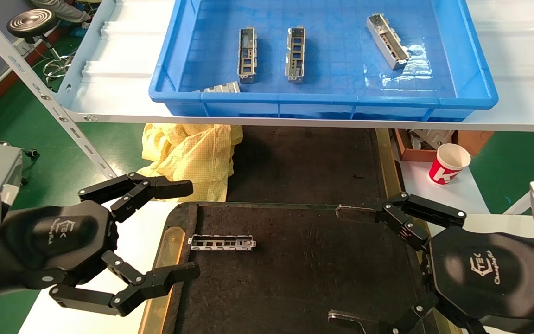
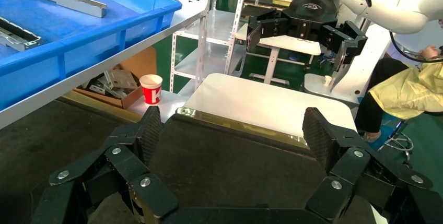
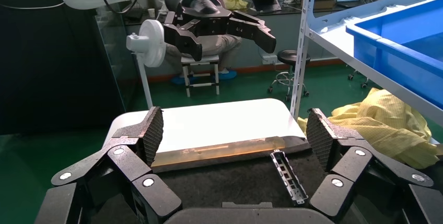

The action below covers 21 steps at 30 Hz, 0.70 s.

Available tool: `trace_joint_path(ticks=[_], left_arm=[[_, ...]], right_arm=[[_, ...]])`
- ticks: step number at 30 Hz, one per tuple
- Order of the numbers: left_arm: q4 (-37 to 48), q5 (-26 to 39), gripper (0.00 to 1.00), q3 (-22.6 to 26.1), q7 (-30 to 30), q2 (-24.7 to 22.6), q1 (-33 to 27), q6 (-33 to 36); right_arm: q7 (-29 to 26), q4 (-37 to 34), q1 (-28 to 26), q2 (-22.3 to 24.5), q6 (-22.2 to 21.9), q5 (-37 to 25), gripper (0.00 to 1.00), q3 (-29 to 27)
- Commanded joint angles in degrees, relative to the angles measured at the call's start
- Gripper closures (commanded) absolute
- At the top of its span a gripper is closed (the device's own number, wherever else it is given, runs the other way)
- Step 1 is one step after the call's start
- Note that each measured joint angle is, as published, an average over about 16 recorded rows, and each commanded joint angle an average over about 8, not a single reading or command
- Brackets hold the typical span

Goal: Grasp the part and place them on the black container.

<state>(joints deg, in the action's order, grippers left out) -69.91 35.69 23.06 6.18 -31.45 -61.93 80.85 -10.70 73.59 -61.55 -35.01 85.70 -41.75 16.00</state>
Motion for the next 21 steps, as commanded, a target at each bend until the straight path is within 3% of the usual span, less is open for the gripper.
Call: trace_joint_path(ticks=[1,21], left_arm=[[0.0,0.0,0.0,0.0,0.0,0.0,0.0,0.0],[0.0,0.01,0.0,0.0,0.0,0.0,0.0,0.0]], right_arm=[[0.01,-0.04,-0.03,-0.03,-0.01,0.0,0.0,0.05],[0.07,-0.19,-0.11,-0.12,-0.09,-0.07,0.0,0.19]])
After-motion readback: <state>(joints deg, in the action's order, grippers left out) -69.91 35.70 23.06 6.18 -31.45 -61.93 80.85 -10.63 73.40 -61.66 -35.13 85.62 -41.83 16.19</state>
